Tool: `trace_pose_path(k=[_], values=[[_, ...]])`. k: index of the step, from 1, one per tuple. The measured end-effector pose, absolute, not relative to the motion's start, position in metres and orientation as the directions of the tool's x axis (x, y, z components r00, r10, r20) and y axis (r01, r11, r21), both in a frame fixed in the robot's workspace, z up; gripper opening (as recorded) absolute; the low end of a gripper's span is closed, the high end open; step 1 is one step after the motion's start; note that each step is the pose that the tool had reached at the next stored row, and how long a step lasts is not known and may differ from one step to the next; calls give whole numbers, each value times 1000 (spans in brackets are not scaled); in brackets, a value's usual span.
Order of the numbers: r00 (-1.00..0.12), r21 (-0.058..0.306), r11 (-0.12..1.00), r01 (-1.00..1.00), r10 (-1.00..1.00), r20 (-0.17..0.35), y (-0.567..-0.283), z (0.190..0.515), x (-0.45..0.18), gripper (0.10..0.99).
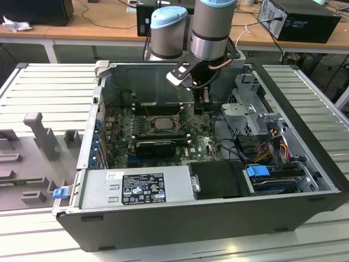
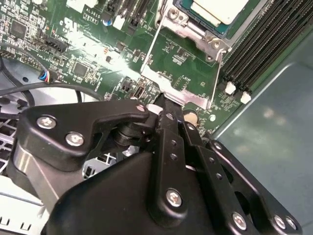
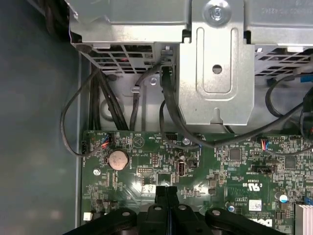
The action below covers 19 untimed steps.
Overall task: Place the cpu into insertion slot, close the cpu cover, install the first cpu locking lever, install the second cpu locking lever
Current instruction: 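Close the cpu cover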
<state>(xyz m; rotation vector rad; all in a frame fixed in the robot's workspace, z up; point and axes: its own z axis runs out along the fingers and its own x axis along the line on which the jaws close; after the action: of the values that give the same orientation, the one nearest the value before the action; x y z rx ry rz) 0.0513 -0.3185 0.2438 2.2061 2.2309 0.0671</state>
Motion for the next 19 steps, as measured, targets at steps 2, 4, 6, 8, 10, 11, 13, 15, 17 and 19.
trace_pose_path(k=[2,4,6,8,10,11,13,15,17,19], values=[[-12,33,11,999,1000,28,-318,244,49,106],[-12,33,11,999,1000,28,-318,244,48,106],[-12,33,11,999,1000,28,-318,244,46,106],[-12,33,11,999,1000,28,-318,244,45,106],[-12,33,11,999,1000,28,-318,244,45,106],[-12,33,11,999,1000,28,-318,244,44,106],[-12,33,11,999,1000,28,-318,244,44,106],[-12,33,11,999,1000,28,-318,244,43,106],[-12,33,11,999,1000,28,-318,244,42,106],[-12,33,11,999,1000,28,-318,244,41,106]])
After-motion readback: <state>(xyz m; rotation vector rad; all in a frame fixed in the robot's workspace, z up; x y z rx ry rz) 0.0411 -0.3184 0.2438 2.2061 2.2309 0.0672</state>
